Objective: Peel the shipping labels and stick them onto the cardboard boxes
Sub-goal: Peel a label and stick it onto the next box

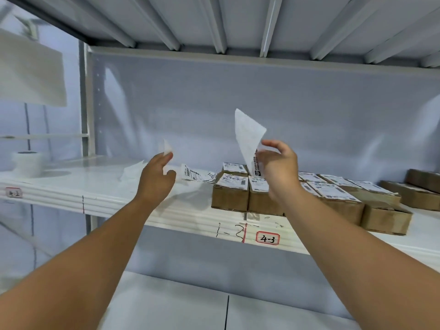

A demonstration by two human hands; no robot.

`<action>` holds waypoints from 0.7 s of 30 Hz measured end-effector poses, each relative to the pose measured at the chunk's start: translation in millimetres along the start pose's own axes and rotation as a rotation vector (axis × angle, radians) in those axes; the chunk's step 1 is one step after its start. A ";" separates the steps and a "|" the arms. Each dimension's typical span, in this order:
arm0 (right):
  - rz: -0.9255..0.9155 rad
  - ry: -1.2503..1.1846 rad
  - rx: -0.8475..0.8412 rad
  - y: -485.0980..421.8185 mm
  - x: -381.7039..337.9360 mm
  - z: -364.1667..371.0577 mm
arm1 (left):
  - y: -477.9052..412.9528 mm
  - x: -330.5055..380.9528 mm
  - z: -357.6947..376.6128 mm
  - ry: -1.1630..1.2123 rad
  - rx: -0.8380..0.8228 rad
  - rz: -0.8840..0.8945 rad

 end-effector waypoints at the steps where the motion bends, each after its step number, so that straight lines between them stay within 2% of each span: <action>1: 0.003 0.044 -0.047 -0.4 5.4 7.3 | -8.6 -9.2 1.3 -0.105 0.020 0.058; 4: 0.016 0.155 -0.142 -1.6 17.5 22.2 | -30.3 -36.5 9.5 -0.428 0.022 0.093; 8: 0.013 0.246 -0.198 -9.1 34.2 34.9 | -49.3 -82.7 33.6 -0.813 -0.283 0.068; 10: 0.006 0.274 -0.218 -11.8 42.2 38.9 | -50.3 -86.3 38.3 -0.831 -0.325 0.046; 17: 0.021 0.309 -0.203 -15.5 63.0 40.2 | -32.4 -63.9 24.8 -0.627 -0.058 0.094; 21: 0.004 0.309 -0.150 -12.2 60.4 34.0 | -23.0 -58.2 17.3 -0.601 0.216 0.319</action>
Point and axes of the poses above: each hand's wrist, its own y-axis away from the middle knuckle, its own z-axis out of the palm, x = y × z, the point moved 2 cm from there along -y, towards the middle knuckle, and after that the axes turned 15 degrees about -y, right-handed, at the moved point
